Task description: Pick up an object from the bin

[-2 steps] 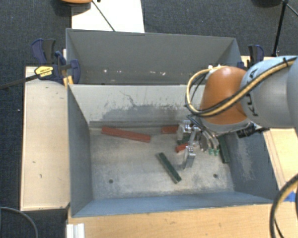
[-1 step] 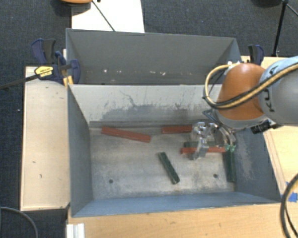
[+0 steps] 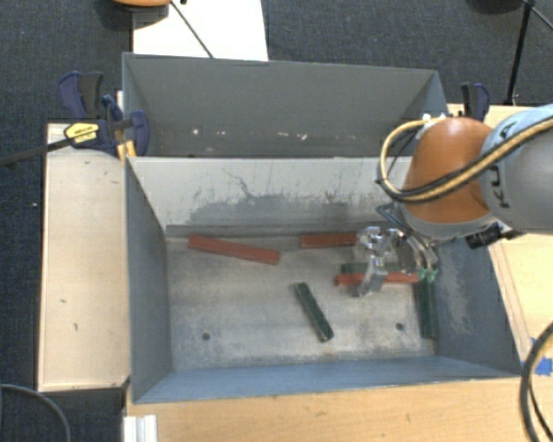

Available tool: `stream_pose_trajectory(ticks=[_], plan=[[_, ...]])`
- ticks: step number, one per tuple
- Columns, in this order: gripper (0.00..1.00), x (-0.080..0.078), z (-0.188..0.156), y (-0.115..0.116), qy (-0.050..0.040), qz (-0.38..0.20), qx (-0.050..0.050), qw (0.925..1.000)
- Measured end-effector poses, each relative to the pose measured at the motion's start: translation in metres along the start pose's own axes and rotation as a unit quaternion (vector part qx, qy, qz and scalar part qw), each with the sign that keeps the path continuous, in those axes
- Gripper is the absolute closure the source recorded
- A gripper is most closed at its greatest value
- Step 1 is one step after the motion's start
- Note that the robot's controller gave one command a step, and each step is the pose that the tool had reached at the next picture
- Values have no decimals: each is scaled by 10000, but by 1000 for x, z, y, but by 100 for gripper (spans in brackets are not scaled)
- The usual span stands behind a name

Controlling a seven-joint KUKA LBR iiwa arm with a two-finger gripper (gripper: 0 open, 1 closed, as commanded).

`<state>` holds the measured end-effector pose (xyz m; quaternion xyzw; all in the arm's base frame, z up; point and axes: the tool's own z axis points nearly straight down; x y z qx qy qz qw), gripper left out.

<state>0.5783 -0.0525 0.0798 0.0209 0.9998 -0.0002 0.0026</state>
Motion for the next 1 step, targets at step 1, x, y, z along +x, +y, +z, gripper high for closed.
stream_pose_trajectory(ticks=[1], plan=[[100,22,-145,9,11,-48,-3,10000]])
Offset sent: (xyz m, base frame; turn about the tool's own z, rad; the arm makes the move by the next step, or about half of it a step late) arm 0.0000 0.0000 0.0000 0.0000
